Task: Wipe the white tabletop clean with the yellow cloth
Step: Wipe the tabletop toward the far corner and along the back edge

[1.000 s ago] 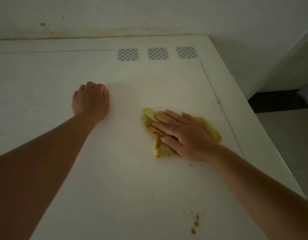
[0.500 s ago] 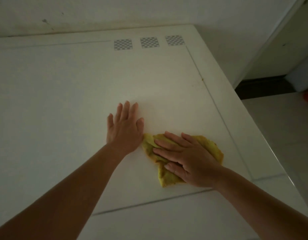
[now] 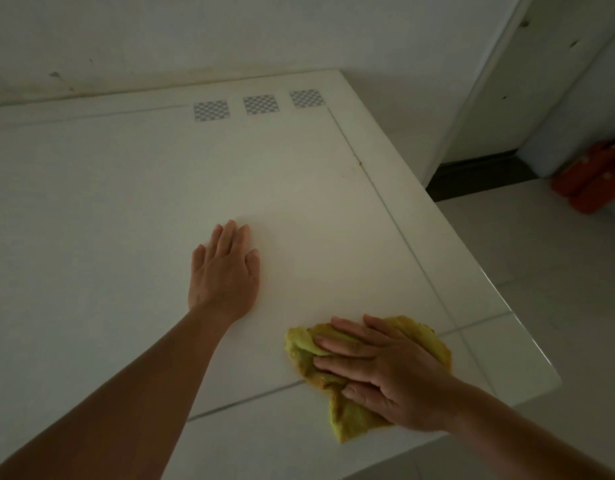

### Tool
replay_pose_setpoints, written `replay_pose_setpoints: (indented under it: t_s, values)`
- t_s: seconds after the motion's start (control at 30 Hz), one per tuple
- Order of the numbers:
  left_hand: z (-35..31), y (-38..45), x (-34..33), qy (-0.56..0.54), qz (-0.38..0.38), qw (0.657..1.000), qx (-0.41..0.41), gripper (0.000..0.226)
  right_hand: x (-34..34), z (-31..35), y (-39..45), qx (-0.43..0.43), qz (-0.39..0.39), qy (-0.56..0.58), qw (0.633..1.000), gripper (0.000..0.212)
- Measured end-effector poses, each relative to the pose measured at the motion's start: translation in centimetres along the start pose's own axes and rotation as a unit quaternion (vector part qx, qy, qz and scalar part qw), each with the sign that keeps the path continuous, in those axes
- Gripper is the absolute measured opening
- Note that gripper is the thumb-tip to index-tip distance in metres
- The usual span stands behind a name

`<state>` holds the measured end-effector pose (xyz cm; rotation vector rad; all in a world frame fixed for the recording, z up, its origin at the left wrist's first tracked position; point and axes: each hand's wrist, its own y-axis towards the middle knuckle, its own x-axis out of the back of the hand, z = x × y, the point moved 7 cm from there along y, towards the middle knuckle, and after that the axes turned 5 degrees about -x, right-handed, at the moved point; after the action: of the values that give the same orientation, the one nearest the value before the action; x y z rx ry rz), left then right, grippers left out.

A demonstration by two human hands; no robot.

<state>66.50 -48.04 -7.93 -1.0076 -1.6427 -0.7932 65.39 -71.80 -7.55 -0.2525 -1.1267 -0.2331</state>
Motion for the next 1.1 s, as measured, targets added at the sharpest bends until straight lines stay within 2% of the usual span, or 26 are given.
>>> replay_pose_setpoints:
  t_s: [0.23,0.43,0.57,0.9,1.1]
  values:
    - [-0.8,1.6,0.8,0.032,-0.033,0.999,0.024,0.041,2.3,-4.8,1.2,-0.060,-0.035,0.010,0.998,0.042]
    - [-4.2,5.0,0.6,-0.015,-0.074,0.997,-0.023,0.043,4.8,-9.7,5.2,-0.093,-0.077,0.012,0.993,0.047]
    - [-5.3,8.1,0.4,-0.032,-0.084,0.996,-0.025,0.045,6.6,-12.9,8.4,-0.106,-0.090,0.007,0.990,0.047]
    - [-4.7,16.6,-0.4,-0.011,-0.079,0.997,-0.001,0.050,11.1,-20.6,19.6,-0.115,-0.127,-0.011,0.985,0.051]
    - [-4.5,17.8,-0.6,-0.011,-0.079,0.997,0.019,0.039,13.9,-25.0,27.3,-0.129,-0.142,-0.011,0.981,0.044]
